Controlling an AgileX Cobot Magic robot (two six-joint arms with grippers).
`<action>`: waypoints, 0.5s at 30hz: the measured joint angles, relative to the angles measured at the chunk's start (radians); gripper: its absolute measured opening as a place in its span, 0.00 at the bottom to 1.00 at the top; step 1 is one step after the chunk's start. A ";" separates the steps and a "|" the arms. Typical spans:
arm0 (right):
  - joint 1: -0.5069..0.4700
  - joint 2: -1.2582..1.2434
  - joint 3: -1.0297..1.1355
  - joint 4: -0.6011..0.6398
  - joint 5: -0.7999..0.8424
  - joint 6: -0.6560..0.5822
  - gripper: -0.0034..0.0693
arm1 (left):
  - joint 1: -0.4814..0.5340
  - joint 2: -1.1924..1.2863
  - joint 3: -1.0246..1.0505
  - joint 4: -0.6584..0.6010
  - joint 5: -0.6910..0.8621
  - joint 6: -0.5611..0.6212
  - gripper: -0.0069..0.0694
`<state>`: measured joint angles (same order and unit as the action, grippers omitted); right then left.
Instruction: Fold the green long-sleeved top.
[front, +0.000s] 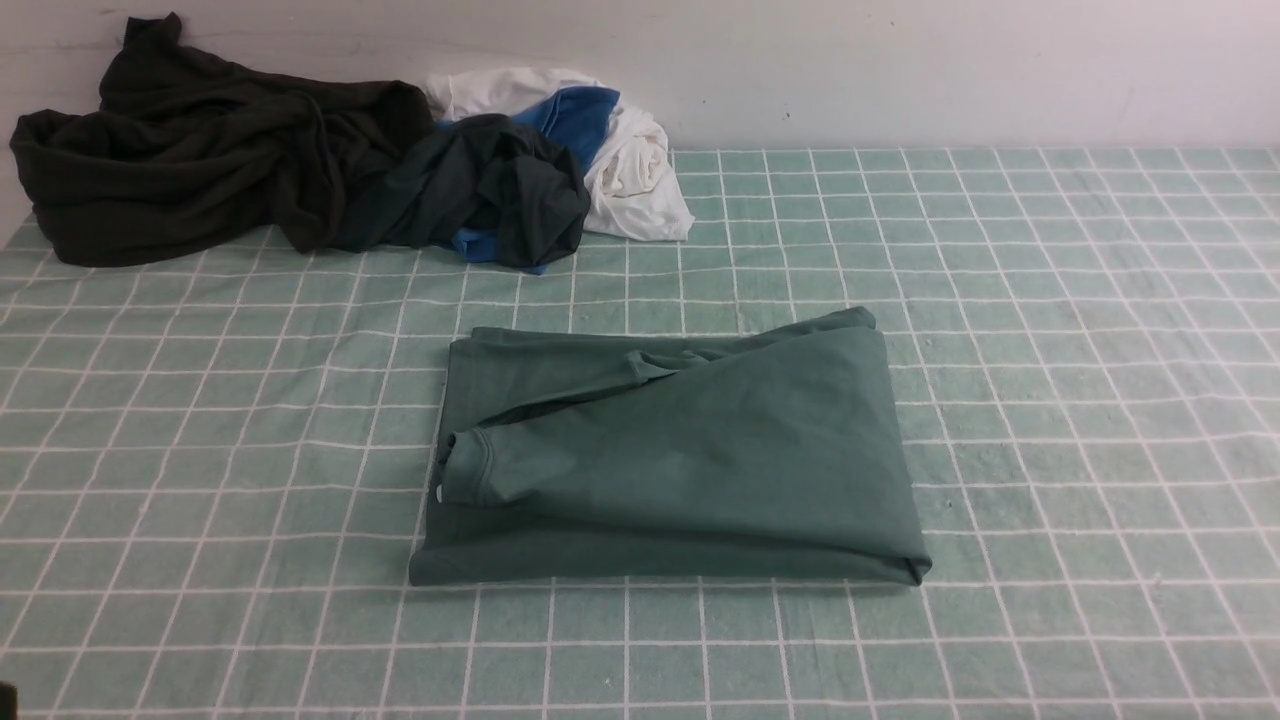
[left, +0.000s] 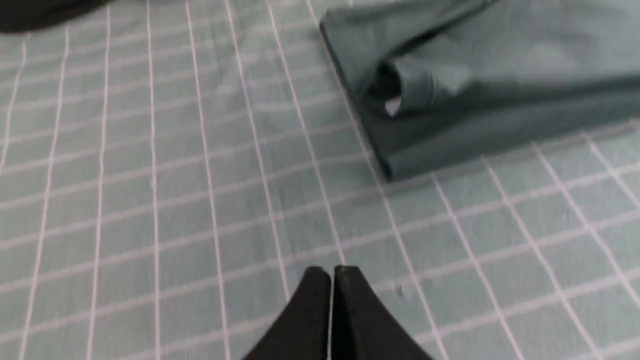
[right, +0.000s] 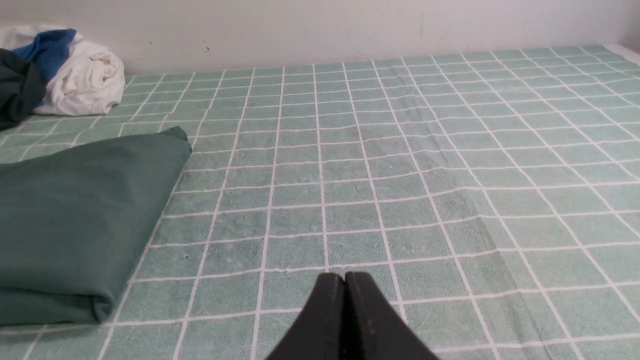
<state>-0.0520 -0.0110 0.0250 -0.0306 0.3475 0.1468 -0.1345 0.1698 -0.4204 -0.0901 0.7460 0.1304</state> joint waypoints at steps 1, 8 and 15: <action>0.000 0.000 0.000 0.000 0.000 0.000 0.03 | 0.008 -0.008 0.036 0.000 -0.092 0.000 0.09; 0.000 0.000 0.000 0.000 0.000 0.000 0.03 | 0.119 -0.090 0.319 0.063 -0.485 0.000 0.09; 0.000 0.000 0.000 -0.001 0.001 0.000 0.03 | 0.145 -0.180 0.449 0.071 -0.461 0.000 0.09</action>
<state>-0.0520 -0.0110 0.0250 -0.0314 0.3484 0.1468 0.0101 -0.0103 0.0289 -0.0189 0.2845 0.1304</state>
